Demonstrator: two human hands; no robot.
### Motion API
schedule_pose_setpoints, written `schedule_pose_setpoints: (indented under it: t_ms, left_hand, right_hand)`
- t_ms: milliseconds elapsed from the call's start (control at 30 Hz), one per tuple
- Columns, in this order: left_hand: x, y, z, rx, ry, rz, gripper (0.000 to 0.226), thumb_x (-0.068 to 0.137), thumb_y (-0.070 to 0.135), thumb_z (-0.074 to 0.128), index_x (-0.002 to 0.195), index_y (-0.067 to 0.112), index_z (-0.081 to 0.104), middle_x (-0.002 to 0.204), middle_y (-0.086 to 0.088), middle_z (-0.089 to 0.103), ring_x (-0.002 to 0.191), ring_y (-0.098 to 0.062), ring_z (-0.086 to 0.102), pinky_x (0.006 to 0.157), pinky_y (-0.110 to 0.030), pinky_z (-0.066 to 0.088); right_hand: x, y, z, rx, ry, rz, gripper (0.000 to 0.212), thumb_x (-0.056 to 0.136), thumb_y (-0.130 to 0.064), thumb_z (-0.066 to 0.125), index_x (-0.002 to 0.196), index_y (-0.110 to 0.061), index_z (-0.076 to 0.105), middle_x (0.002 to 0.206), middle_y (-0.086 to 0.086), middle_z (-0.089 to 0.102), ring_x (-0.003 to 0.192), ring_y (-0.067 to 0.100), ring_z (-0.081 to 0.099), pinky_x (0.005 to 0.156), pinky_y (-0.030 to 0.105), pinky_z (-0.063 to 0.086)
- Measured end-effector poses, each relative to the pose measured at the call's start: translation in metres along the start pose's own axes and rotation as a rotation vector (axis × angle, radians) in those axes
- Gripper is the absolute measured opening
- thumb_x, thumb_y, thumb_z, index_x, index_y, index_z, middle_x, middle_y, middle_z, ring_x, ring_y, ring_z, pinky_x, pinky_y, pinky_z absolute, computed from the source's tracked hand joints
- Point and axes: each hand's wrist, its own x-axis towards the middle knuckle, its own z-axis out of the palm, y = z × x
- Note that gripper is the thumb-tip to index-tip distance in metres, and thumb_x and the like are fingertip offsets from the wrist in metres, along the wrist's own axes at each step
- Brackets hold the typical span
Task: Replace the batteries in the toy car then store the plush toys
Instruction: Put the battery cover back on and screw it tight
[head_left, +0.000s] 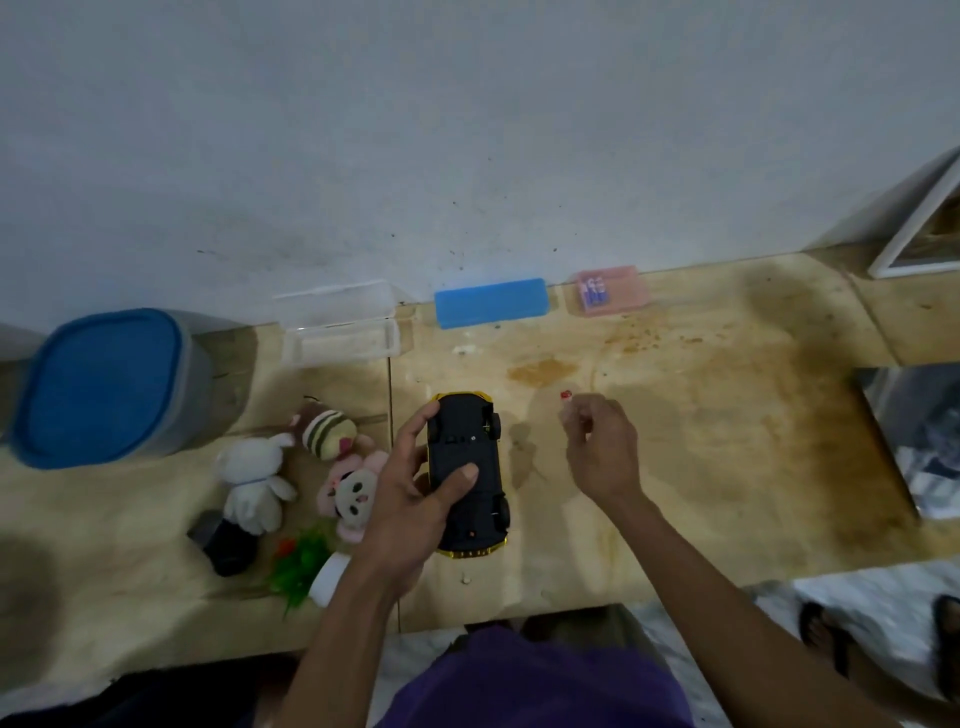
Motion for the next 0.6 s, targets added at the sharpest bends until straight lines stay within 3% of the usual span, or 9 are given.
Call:
schedule_pose_setpoints:
  t_ms: [100,167,233,367,600]
  left_hand:
    - [-0.006,0.005,-0.004,0.021,-0.008,0.047,0.069,0.091,0.003,0.070,0.131,0.055,0.051,0.122,0.004,0.068,0.106,-0.022,0.071,0.080,-0.050,0.062]
    - [-0.012,0.009,-0.006,0.034,-0.007,0.082,0.069,0.091,0.005,0.071,0.132,0.056,0.050,0.122,0.008,0.067,0.107,-0.021,0.071,0.082,-0.053,0.061]
    - [-0.018,0.013,-0.008,0.040,0.008,0.116,0.070,0.091,0.006,0.072,0.132,0.057,0.049,0.125,0.002,0.066,0.106,-0.021,0.071,0.082,-0.053,0.062]
    - [-0.030,0.020,-0.012,0.060,0.008,0.174,0.071,0.091,0.006,0.071,0.130,0.060,0.048,0.124,-0.002,0.065,0.103,-0.014,0.071,0.077,-0.040,0.063]
    - [-0.048,0.028,-0.020,0.098,0.011,0.247,0.071,0.091,0.005,0.071,0.138,0.052,0.046,0.124,-0.004,0.062,0.102,-0.010,0.070,0.076,-0.029,0.061]
  right_hand:
    - [-0.020,-0.062,-0.038,0.327,0.050,-0.045,0.014,0.104,-0.033,0.045,0.108,-0.021,0.051,0.085,-0.003,0.070,0.078,0.012,0.070,0.072,0.031,0.056]
    - [-0.038,-0.099,-0.058,0.563,0.047,-0.110,0.010,0.103,-0.029,0.049,0.112,-0.027,0.046,0.087,0.000,0.074,0.083,0.012,0.074,0.075,0.033,0.059]
    - [-0.055,-0.128,-0.069,0.692,0.037,-0.189,0.029,0.101,-0.021,0.057,0.125,-0.025,0.042,0.093,0.001,0.076,0.089,0.017,0.075,0.080,0.037,0.059]
    - [-0.079,-0.152,-0.068,0.708,0.035,-0.329,0.057,0.096,-0.010,0.063,0.145,-0.017,0.034,0.097,0.000,0.074,0.093,0.021,0.075,0.087,0.046,0.059]
    - [-0.093,-0.158,-0.055,0.733,0.055,-0.387,0.056,0.095,-0.009,0.065,0.140,-0.028,0.038,0.099,-0.003,0.074,0.094,0.024,0.074,0.085,0.056,0.057]
